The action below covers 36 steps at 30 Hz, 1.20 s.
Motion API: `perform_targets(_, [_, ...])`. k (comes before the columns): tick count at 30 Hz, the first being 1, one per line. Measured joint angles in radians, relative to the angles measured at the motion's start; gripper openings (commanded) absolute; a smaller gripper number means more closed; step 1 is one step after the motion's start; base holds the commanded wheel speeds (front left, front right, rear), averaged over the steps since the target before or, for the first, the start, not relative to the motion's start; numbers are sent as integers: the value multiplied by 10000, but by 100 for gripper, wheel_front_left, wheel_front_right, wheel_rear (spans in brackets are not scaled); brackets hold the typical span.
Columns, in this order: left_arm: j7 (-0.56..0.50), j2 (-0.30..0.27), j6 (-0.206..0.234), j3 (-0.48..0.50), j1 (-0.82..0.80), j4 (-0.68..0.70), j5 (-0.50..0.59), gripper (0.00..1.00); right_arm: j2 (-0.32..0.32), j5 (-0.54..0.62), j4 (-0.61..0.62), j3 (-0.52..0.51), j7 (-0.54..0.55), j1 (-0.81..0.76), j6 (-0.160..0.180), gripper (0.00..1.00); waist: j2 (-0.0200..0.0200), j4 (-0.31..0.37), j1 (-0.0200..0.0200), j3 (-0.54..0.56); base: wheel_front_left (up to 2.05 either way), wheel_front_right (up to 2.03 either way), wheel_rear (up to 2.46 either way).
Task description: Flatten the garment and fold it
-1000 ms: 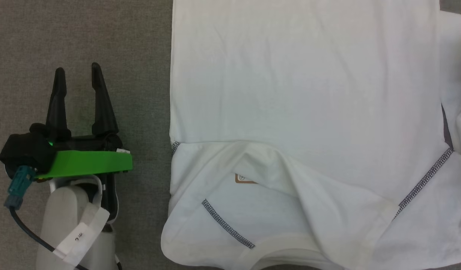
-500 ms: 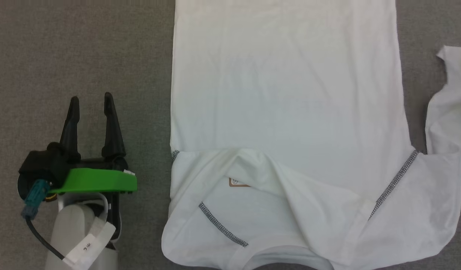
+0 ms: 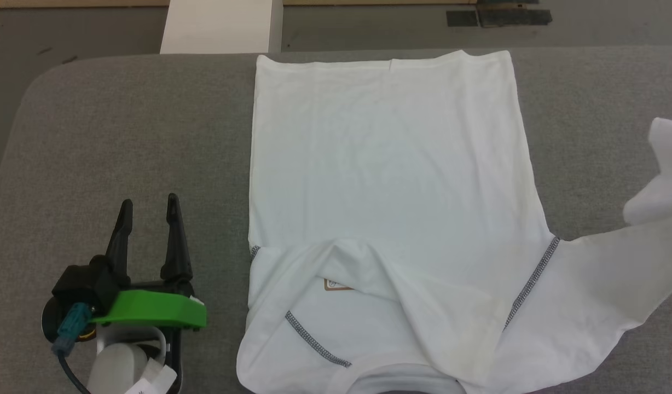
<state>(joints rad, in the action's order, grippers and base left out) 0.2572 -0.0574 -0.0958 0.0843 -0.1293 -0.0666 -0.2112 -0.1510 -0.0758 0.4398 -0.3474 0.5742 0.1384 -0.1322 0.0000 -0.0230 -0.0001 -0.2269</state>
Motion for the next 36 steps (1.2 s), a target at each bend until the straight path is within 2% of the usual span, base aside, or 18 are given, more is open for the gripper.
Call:
perform_targets(5, [0, 10, 0, -67, 96, -2, 0, 100, 506, 324, 1051, 1498, 199, -726, 0, 0, 0, 14, 0, 401, 0, 0, 0])
perform_targets(10, [0, 13, 0, -115, 107, 0, 0, 100, 767, 430, 865, 3737, 343, -970, 0, 0, 0, -52, 0, 536, 0, 0, 0])
perform_targets(18, [0, 19, 0, -245, 102, -15, -15, 100, 863, 495, -1985, 6587, 58, -143, 0, 0, 0, -232, 0, 397, 0, 0, 0])
perform_targets(24, [0, 27, 0, -341, 68, -15, -104, 100, 940, 500, -4428, 7820, -128, 568, 0, 0, 0, -517, 0, 198, 0, 0, 0])
perform_targets(29, [0, 31, 0, -334, 54, -23, -153, 100, 957, 370, -5954, 8379, -257, 718, 0, 0, 0, -742, 0, 19, 0, 0, 0])
perform_targets(30, [0, 31, 0, -332, 54, -31, -167, 100, 959, 320, -6172, 8426, -303, 745, 0, 4, 0, -770, 0, -14, 0, 0, 0])
perform_targets(31, [0, 31, 0, -322, 54, -36, -178, 100, 961, 238, -6347, 8506, -303, 779, 0, 36, 0, -789, 0, -42, 0, 0, 0])
perform_targets(32, [0, 31, 0, -314, 54, -46, -178, 100, 963, 153, -6437, 8564, -301, 812, 0, 100, 0, -797, 0, -57, 0, 0, 0])
perform_targets(36, [0, 33, 15, -272, 59, -58, -176, 100, 970, -282, -6558, 8746, -291, 917, -4, 100, 0, -709, 0, -29, 0, 0, 0])
